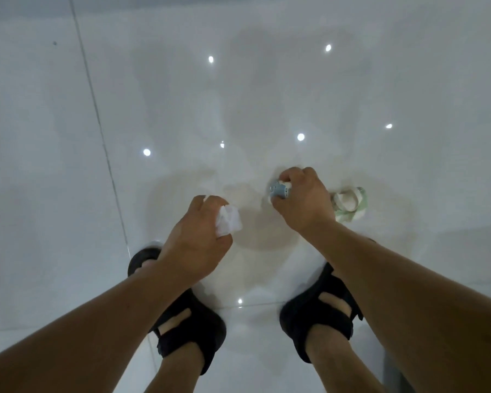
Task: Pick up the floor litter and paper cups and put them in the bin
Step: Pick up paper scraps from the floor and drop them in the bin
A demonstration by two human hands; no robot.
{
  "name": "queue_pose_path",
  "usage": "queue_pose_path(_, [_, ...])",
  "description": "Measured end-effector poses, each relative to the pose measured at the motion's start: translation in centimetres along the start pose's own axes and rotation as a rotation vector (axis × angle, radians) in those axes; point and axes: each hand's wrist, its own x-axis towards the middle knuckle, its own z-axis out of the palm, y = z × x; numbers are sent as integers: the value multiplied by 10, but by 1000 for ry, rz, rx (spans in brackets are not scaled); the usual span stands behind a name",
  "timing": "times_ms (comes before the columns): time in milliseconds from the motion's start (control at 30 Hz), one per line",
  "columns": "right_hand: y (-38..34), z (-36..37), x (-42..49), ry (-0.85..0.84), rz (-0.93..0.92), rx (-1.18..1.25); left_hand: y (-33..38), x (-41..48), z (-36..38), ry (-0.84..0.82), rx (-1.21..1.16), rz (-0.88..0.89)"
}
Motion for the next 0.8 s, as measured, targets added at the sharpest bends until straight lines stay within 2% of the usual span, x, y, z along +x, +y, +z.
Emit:
queue_pose_path(67, [-7,-6,-7,-4,30,197,5,-2,0,-4,-29,5])
queue_pose_path(167, [-27,-26,-30,-110,-9,484,23,-5,-4,-1,-70,27])
queue_pose_path(267, [-44,-43,-51,-162,-66,597,49,-5,-13,-14,-110,67])
queue_pose_path(433, [-60,-59,-68,-401,73,988,71,-4,-23,21,-73,113])
queue_pose_path(500, [-56,-60,-68,-470,46,1004,73,-6,-21,50,-87,101])
queue_pose_path(600, [-33,-61,-64,-509,9,802,73,-6,-13,63,-71,71])
queue_pose_path(667, [-2,-60,-54,-285,-30,482,68,-3,-6,55,-8,38])
queue_pose_path(733, [33,-60,-43,-35,-10,45,61,0,2,28,19,-4])
queue_pose_path(800, [60,-56,-35,-39,63,-251,54,4,11,19,25,-13])
